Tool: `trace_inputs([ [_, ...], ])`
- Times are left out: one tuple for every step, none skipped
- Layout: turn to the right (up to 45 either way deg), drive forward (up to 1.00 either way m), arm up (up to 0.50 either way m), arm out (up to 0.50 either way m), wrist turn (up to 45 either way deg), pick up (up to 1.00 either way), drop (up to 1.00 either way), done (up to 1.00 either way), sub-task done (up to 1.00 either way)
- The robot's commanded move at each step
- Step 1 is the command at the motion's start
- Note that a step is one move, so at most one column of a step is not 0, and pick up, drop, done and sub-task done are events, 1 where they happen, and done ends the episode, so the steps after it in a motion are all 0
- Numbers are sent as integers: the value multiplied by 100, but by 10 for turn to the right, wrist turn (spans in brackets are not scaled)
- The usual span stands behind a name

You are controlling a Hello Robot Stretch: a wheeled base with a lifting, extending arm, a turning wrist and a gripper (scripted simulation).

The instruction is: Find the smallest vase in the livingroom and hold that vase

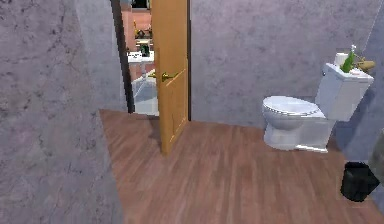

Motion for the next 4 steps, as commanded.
trace_inputs([
  [0,100,0,0,0,0,0,0,0],
  [-120,0,0,0,0,0,0,0,0],
  [0,35,0,0,0,0,0,0,0],
  [-450,0,0,0,0,0,0,0,0],
])
